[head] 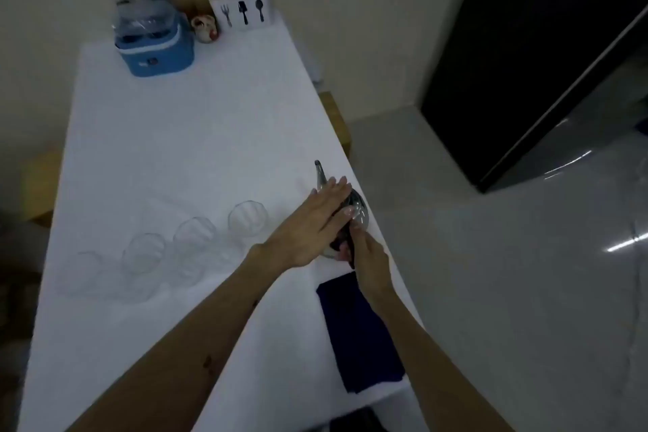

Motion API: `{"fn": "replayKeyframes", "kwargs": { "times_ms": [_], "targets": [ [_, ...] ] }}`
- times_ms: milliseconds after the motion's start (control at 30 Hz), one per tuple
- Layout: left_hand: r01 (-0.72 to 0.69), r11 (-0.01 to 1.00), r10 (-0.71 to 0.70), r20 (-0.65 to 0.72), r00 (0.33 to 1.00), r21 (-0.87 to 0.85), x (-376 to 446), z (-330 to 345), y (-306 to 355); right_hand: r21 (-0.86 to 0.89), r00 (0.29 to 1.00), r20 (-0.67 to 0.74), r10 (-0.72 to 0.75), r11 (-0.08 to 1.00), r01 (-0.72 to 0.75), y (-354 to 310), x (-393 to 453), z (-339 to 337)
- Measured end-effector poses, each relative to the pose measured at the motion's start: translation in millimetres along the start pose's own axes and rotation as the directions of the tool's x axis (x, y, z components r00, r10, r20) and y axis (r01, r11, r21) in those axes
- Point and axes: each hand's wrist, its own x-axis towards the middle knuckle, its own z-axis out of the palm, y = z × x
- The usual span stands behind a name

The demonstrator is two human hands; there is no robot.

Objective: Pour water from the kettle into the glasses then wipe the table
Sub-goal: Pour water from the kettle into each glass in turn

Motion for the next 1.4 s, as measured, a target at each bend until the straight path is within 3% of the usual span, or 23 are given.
{"fn": "replayKeyframes", "kwargs": {
  "times_ms": [367, 700, 1000, 1233, 1400],
  "targets": [
    [-0.049, 0.987, 0.052, -0.012, 0.999, 0.150, 13, 15, -19, 0.331, 0.995, -0.092, 0.041, 0.944, -0.009, 10, 18, 9],
    [-0.078, 0.970, 0.089, -0.036, 0.995, 0.229, 2, 17, 12, 0.345, 0.992, -0.125, -0.029, 0.936, 0.071, -3, 8, -24],
    [-0.231, 0.942, 0.271, -0.144, 0.952, 0.244, -59, -11, 63, 0.260, 0.964, -0.212, -0.159, 0.942, 0.212, -60, -69, -34],
    [-0.284, 0.901, 0.371, -0.241, 0.897, 0.329, -143, -43, 90, 0.349, 0.963, -0.219, -0.159, 0.908, 0.230, -85, -151, -2],
    [-0.223, 0.944, 0.295, -0.314, 0.903, 0.244, -207, -55, 68, 0.292, 0.976, -0.143, -0.166, 0.935, 0.202, -76, -193, 44]
  ]
}}
